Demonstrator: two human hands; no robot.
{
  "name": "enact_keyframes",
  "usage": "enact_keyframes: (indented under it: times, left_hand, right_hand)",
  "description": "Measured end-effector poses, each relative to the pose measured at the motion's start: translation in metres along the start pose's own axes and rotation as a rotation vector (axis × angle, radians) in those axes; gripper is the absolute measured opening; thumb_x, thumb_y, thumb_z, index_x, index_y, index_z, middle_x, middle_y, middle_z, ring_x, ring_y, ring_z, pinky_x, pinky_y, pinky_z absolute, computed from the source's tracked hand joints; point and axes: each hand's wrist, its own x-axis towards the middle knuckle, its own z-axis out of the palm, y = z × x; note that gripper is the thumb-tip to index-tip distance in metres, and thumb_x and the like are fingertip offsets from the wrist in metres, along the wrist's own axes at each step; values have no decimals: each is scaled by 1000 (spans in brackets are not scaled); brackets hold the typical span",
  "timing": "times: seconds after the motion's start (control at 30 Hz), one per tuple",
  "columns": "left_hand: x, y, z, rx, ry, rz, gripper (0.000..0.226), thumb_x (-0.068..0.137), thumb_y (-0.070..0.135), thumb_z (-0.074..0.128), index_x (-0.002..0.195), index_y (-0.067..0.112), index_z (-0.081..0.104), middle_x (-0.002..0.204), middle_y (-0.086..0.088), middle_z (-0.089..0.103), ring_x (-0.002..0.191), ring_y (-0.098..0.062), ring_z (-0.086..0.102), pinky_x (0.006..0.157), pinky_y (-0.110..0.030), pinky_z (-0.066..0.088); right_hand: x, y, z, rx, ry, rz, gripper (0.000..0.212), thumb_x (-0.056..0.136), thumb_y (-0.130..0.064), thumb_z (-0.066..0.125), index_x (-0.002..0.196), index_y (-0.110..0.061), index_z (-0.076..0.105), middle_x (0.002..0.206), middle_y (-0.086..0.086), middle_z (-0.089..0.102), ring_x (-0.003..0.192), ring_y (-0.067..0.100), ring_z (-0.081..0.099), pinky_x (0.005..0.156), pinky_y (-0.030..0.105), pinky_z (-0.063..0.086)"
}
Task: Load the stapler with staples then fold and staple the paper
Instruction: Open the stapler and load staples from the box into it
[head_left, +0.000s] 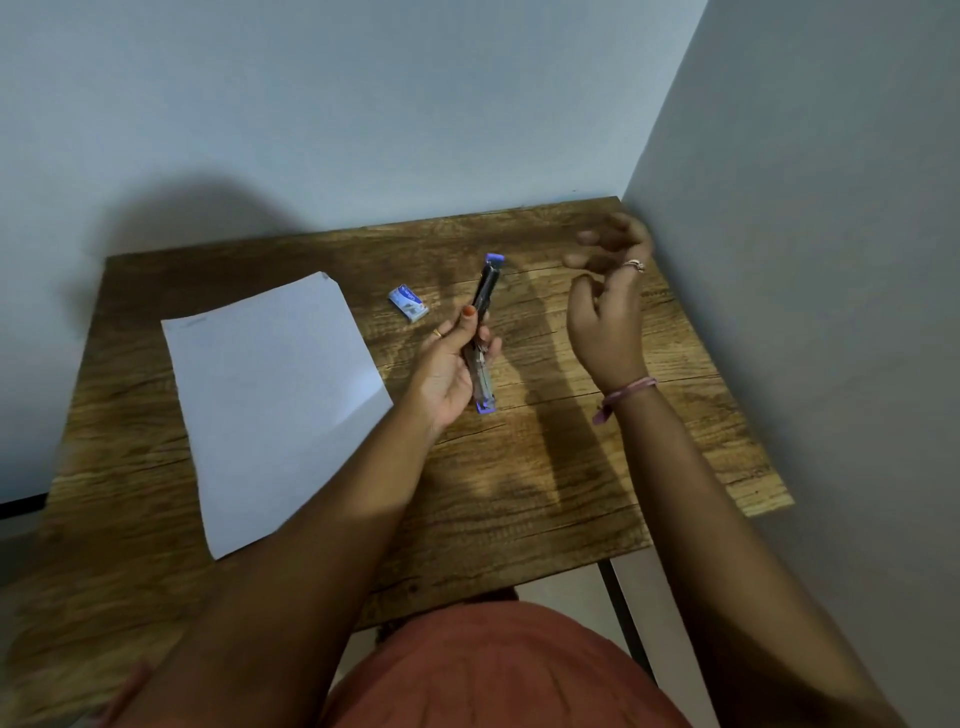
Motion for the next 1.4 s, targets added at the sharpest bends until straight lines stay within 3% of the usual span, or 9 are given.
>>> enact_keyframes:
  times: [0.07,0.17,0.37,0.47,0.77,1.03,1.13,1.23,1.4]
  left_hand:
    - [-1,0,5,-22,40,-48,8,93,10,56,91,10,64,78,-5,71,58,-6,64,66,-26,60]
    - [-2,-1,11,-39,62,-104,10,91,12,60,85,9,66,75,-5,72,57,-5,65,64,-25,60]
    - [-5,-1,15,-16,59,-148,13,91,14,61,98,4,64,79,-5,70,59,-5,64,65,-24,60]
    - [-7,0,17,-14,53,-160,13,91,13,60,99,3,63,76,-6,72,59,-5,65,61,-24,59]
    - [-10,0,19,1,62,-148,14,90,12,62,99,2,64,83,-9,71,61,-7,66,61,-24,59]
    - [-8,1,16,27,67,-124,8,90,11,62,94,5,65,78,-7,74,59,-6,66,61,-23,59]
    - [-9,1,14,31,78,-123,9,90,10,61,96,3,64,76,-7,74,59,-6,66,62,-23,59]
    - [-10,0,15,24,85,-142,14,90,10,61,100,0,63,77,-8,74,72,-10,65,59,-23,58]
    - [-11,0,14,37,88,-147,17,89,11,63,102,0,64,80,-8,74,79,-13,62,59,-22,58]
  right_hand:
    - [0,0,1,-136,-147,-9,60,78,12,37,136,-5,29,117,7,47,96,14,59,83,25,49]
    - [3,5,-2,-523,-583,-62,75,78,13,37,145,-19,31,131,13,44,119,26,49,99,40,44]
    - [14,-3,-1,-268,-295,-5,61,75,15,35,129,-9,49,124,13,51,108,18,55,94,39,48]
    - [16,-6,-4,-510,-321,-107,57,74,8,38,122,-17,56,121,9,53,111,24,55,90,53,46]
    - [18,-7,-9,-993,-384,-360,52,83,1,44,122,-31,58,117,6,58,103,28,55,92,44,34]
    - [12,-8,-1,-918,-436,-233,56,83,2,42,128,-29,55,124,5,52,115,24,49,89,39,33]
    - [14,-10,-3,-894,-522,-210,53,84,4,42,122,-29,61,129,5,49,121,23,44,92,42,35]
    - [14,-10,-7,-884,-594,-220,51,84,4,44,114,-30,66,132,1,49,123,21,45,93,43,34]
    - [18,-14,-10,-922,-413,-262,48,84,1,42,114,-28,65,120,6,56,111,26,52,92,43,33]
